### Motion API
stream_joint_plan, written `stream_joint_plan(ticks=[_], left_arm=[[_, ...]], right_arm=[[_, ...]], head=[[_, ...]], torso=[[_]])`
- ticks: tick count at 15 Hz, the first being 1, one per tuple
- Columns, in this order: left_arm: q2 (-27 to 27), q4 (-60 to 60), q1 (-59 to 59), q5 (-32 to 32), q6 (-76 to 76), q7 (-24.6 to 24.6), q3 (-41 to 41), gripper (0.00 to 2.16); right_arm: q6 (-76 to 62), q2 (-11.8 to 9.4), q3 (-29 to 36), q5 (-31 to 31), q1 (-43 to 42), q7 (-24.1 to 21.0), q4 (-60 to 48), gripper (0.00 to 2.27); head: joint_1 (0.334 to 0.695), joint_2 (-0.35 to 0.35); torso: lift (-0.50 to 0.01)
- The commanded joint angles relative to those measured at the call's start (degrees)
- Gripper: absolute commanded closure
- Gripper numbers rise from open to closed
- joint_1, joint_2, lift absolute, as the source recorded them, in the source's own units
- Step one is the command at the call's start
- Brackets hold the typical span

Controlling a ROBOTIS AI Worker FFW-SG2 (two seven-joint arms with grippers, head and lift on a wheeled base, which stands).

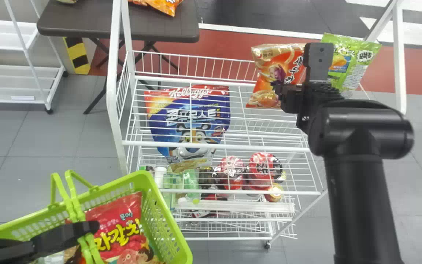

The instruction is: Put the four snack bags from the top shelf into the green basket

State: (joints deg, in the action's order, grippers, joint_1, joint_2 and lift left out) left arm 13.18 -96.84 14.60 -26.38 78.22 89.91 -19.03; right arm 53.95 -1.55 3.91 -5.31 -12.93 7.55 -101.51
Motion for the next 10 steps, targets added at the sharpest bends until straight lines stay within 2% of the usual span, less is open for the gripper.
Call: stream_joint_plan(ticks=[1, 4, 7, 10], left_arm=[[-0.2, 0.1, -0.3, 0.2, 0.0, 0.7, 0.4, 2.15], [-0.3, 0.2, -0.5, 0.4, 0.0, 0.7, 0.5, 2.15], [-0.3, 0.6, -1.1, 1.0, 0.0, 0.7, 0.6, 2.15], [-0.4, 0.9, -1.7, 1.2, 0.0, 0.7, 1.1, 2.15]], right_arm=[[10.3, 0.1, -2.2, 3.4, 4.6, 0.8, -13.4, 2.26], [22.3, 0.1, -5.1, 8.7, 11.6, 1.3, -29.3, 2.26], [36.1, 0.1, -6.6, 14.2, 16.2, 1.2, -39.9, 2.26], [36.1, 0.1, -7.4, 22.5, 18.2, 1.3, -43.2, 2.26]], head=[[0.695, -0.115], [0.695, -0.068], [0.695, 0.007], [0.695, 0.064]], torso=[[0.000], [0.000], [0.000], [0.000]])
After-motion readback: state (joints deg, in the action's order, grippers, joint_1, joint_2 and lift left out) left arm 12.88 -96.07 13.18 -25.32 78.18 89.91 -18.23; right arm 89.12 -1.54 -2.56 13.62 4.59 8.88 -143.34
